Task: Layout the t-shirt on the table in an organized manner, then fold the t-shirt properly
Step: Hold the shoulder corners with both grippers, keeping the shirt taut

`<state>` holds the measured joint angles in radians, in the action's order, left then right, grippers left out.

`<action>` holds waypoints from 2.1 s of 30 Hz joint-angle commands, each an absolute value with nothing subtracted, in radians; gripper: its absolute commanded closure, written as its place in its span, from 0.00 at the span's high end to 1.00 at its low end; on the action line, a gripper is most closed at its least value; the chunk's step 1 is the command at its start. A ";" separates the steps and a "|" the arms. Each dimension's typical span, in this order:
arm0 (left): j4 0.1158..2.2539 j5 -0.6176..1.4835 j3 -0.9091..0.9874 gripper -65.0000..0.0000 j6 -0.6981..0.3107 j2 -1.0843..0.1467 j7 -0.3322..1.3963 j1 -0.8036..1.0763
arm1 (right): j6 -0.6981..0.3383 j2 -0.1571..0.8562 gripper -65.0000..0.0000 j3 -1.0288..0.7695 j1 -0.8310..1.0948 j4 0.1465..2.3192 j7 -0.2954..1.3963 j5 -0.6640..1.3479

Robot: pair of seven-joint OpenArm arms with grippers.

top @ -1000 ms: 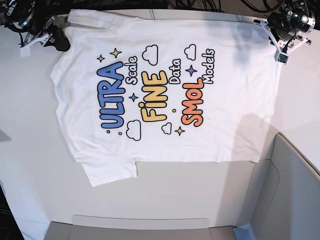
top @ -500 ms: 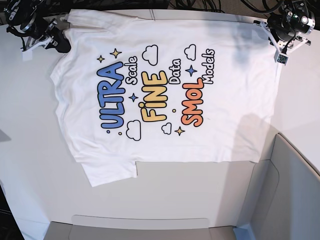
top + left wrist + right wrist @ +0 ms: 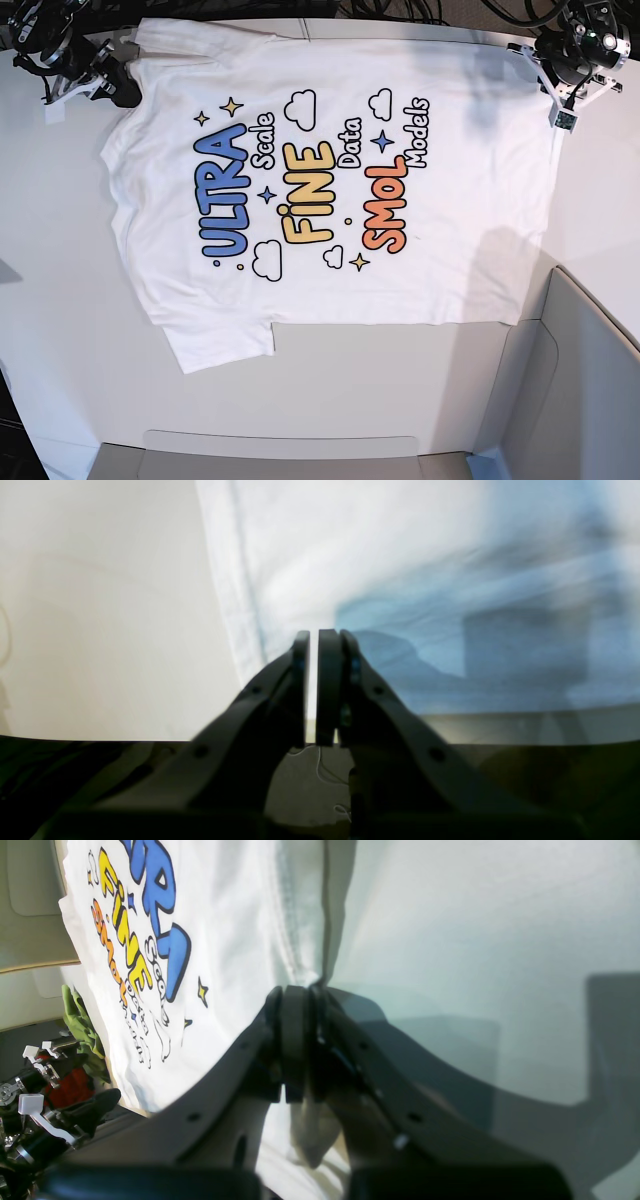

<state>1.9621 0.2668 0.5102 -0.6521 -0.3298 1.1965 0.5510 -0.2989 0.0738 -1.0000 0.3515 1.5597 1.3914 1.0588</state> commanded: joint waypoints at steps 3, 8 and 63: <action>1.975 0.268 0.521 0.06 -0.654 -0.312 1.188 0.544 | -0.300 0.082 0.00 -1.003 0.354 1.566 1.396 1.010; 1.974 0.269 0.513 0.06 -0.654 -0.297 1.188 0.532 | -0.300 0.082 0.00 -1.003 0.354 1.566 1.396 1.009; 1.971 0.268 0.518 0.06 -0.651 -0.278 1.190 0.484 | -0.300 0.081 0.00 -1.001 0.351 1.566 1.396 1.009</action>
<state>1.9568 0.2634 0.5087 -0.6525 -0.2680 1.2003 0.4797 -0.2989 0.0731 -1.0000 0.3485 1.5597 1.3911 1.0557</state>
